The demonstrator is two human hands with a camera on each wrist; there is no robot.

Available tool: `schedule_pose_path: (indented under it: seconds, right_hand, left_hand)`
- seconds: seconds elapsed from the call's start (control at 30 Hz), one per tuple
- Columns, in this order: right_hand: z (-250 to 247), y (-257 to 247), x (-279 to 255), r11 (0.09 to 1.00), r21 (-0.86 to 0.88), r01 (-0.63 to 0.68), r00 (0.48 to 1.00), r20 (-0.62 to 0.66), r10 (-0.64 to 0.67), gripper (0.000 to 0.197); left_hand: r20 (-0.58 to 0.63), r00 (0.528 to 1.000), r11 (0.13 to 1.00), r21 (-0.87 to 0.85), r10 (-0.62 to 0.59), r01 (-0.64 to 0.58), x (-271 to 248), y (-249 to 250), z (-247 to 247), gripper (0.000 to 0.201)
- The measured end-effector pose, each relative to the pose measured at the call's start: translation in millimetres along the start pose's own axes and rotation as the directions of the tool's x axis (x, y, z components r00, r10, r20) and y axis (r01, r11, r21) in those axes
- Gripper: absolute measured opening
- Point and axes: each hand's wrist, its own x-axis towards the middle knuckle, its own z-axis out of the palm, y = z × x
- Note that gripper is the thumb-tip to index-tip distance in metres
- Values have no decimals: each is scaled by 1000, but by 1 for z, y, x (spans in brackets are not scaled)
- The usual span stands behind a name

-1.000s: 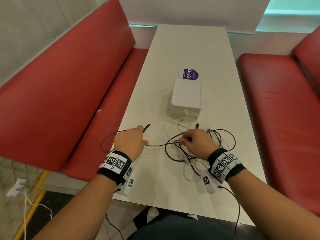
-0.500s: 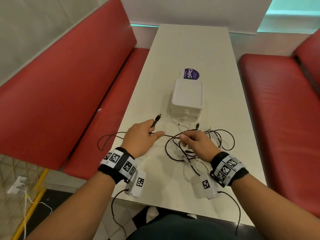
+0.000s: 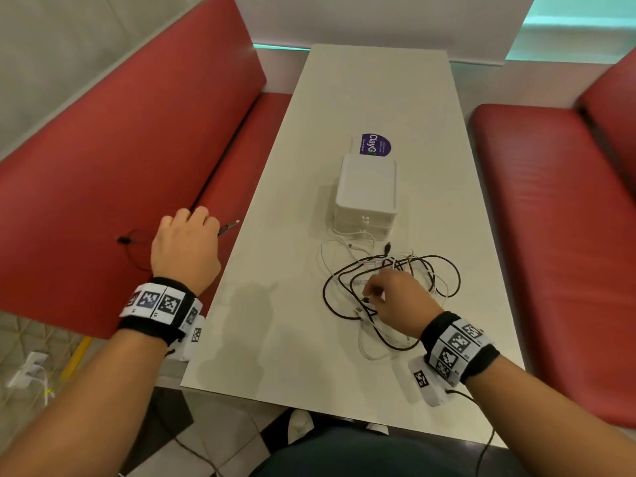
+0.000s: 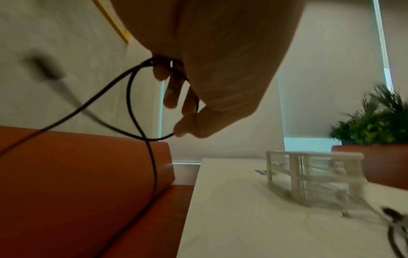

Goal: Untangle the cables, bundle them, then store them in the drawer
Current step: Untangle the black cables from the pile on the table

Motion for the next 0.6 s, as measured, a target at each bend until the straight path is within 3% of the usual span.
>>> schedule_pose_path:
  seconds: [0.07,0.17,0.23,0.33,0.4,0.5,0.6]
  right_hand:
    - [0,7,9,997,-27,-75,994,-83,72,23]
    - [-3,12,20,980,-127,-153,986,49,160,21]
    - [-1,10,21,971,-192,-141,972,160,173,14]
    - [9,9,21,965,-239,-110,970,185,156,17]
    - [11,10,21,961,-257,-98,974,176,146,8]
    - [13,14,20,960,-259,-108,971,181,158,16]
    - [2,10,19,984,-54,-171,985,-3,171,19]
  left_hand:
    - [100,994,996,77,42,-50,1,1,12,23]
    - [337,937,992,46,96,-118,-10,31,24,23]
    - [361,919,986,-101,158,-130,-16,51,28,20]
    - [309,917,903,-415,252,-109,-22,73,22,6]
    - [334,913,770,-637,232,37,-26,84,12,14]
    - [401,893,428,-857,203,287,-31,97,2,26]
    - [395,903,252,-903,168,348,-26,108,3,32]
